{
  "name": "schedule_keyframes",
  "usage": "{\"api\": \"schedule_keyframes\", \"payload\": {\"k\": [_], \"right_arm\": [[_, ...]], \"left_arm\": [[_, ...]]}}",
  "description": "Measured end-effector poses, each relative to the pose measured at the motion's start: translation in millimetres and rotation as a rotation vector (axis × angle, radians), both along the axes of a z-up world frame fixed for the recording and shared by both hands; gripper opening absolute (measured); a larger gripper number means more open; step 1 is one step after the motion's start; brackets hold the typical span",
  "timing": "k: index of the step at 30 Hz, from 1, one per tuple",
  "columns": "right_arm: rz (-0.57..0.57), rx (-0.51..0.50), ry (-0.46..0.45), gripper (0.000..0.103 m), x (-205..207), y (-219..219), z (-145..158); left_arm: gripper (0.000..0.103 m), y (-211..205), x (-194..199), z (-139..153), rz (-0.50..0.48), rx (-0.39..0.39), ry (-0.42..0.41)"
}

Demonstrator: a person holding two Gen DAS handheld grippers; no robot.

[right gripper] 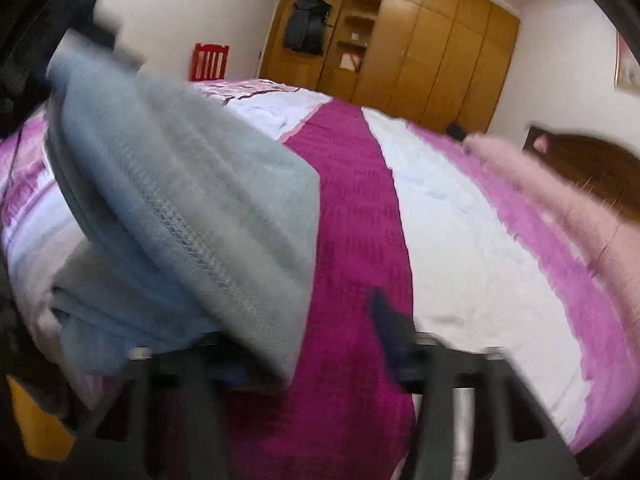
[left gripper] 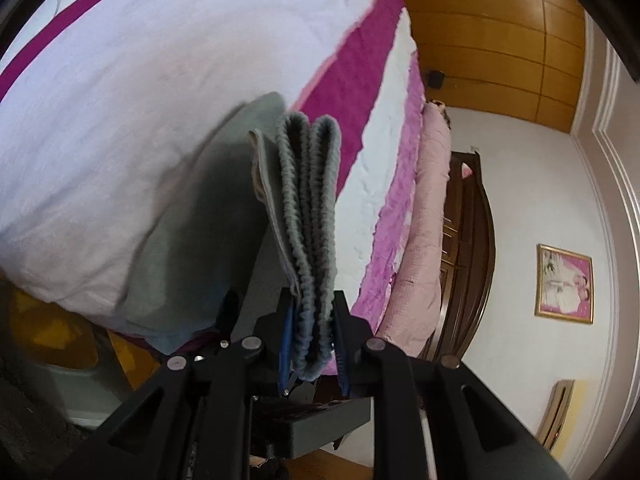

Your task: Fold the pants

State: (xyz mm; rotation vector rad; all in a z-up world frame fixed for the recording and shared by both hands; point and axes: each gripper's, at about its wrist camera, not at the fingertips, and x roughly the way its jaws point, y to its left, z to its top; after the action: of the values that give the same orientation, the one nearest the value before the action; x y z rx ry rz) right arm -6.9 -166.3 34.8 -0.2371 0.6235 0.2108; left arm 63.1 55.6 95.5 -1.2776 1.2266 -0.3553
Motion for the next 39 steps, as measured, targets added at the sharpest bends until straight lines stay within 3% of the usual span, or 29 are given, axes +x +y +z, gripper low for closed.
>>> {"api": "schedule_keyframes", "payload": {"k": [1, 4, 8, 11, 14, 18, 22, 23, 24, 25, 27, 29, 30, 31, 32, 35, 39], "right_arm": [[0.005, 0.061, 0.038, 0.025, 2, -7, 0], [-0.027, 0.171, 0.123, 0.021, 10, -23, -11], [-0.064, 0.391, 0.229, 0.021, 23, -50, -23], [-0.092, 0.48, 0.275, 0.021, 24, -58, -27], [-0.089, 0.464, 0.293, 0.029, 19, -56, -24], [-0.034, 0.377, 0.356, 0.043, -9, -57, -9], [0.105, 0.512, 0.3, 0.043, -39, -72, 22], [0.152, 0.539, 0.27, 0.043, -37, -70, 32], [0.188, 0.54, 0.25, 0.043, -31, -68, 39], [0.218, 0.507, 0.228, 0.045, -21, -62, 45], [0.243, 0.367, 0.199, 0.052, 13, -43, 51], [0.258, 0.303, 0.235, 0.055, 55, -29, 44], [0.248, 0.307, 0.265, 0.054, 73, -27, 38], [0.23, 0.34, 0.305, 0.054, 90, -27, 30], [0.216, 0.372, 0.338, 0.054, 99, -29, 24], [0.166, 0.459, 0.477, 0.054, 115, -31, -6], [0.212, 0.379, 0.418, 0.054, 94, -33, -1]], "left_arm": [[0.018, 1, 0, 0, 0.003, 0.0, 0.001], [0.018, 0, -2, -17, -0.002, -0.011, 0.041], [0.018, -9, -8, -43, -0.032, -0.002, 0.069], [0.016, -2, -15, -66, -0.038, -0.005, 0.083], [0.014, 13, -16, -85, -0.014, 0.008, 0.098], [0.017, 37, -18, -79, 0.013, 0.081, 0.04], [0.035, 64, -25, -56, 0.035, 0.192, -0.073], [0.038, 66, -24, -50, 0.016, 0.173, -0.116], [0.048, 65, -22, -47, 0.001, 0.138, -0.145], [0.059, 62, -13, -44, -0.022, 0.093, -0.181], [0.064, 50, 7, -42, -0.078, 0.106, -0.215], [0.047, 29, 32, -41, -0.149, 0.175, -0.222], [0.016, 22, 39, -40, -0.189, 0.2, -0.234], [0.016, 7, 50, -38, -0.267, 0.277, -0.255], [0.016, 1, 53, -33, -0.275, 0.327, -0.275], [0.015, -4, 55, -13, -0.265, 0.384, -0.344], [0.016, 13, 59, -32, -0.236, 0.459, -0.32]]}}
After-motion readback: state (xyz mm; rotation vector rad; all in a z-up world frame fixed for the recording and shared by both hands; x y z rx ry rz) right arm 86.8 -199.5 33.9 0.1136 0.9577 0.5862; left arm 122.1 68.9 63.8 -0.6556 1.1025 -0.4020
